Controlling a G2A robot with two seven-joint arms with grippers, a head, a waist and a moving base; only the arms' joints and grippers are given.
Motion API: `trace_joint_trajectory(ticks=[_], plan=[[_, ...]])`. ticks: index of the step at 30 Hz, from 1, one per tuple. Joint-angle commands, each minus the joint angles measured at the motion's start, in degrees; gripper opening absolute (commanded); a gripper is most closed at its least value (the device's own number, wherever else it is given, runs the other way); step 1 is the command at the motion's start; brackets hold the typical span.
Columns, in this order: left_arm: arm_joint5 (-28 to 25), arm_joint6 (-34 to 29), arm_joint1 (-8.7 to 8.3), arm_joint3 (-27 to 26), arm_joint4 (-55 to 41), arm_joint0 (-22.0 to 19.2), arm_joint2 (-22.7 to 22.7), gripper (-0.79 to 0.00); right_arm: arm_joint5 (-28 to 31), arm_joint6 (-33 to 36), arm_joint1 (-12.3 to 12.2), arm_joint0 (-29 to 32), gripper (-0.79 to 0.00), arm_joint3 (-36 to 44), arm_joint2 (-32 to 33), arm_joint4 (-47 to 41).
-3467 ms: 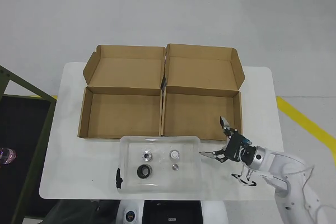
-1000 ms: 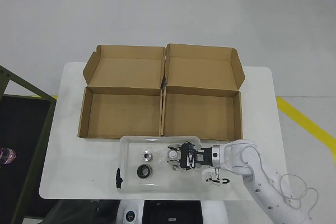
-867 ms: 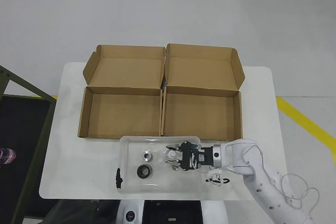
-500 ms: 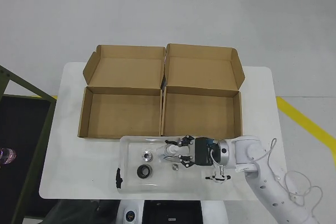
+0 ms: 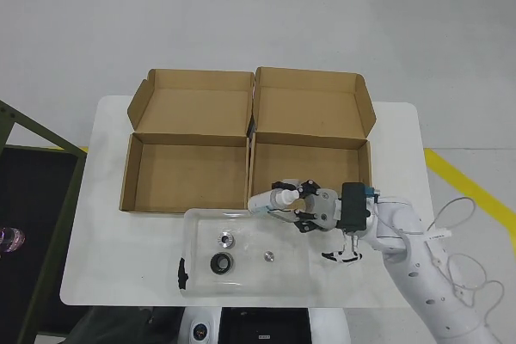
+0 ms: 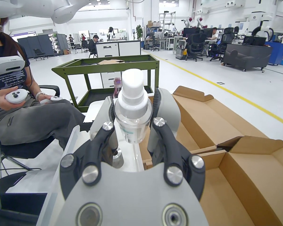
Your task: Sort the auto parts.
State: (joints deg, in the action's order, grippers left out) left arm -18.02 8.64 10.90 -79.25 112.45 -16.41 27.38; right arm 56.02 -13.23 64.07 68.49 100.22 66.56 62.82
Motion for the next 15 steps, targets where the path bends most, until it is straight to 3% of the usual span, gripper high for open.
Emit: trace_joint_trajectory(ticks=[1, 15], plan=[[0.0, 0.0, 0.00, 0.0, 0.0, 0.0, 0.0, 0.000, -0.1, -0.5, 0.1, -0.5, -0.785, -0.8, 0.0, -0.8], [0.0, 0.0, 0.00, 0.0, 0.0, 0.0, 0.0, 0.000, -5.1, 4.2, 1.4, -7.7, -0.785, -10.0, -3.1, -4.0]])
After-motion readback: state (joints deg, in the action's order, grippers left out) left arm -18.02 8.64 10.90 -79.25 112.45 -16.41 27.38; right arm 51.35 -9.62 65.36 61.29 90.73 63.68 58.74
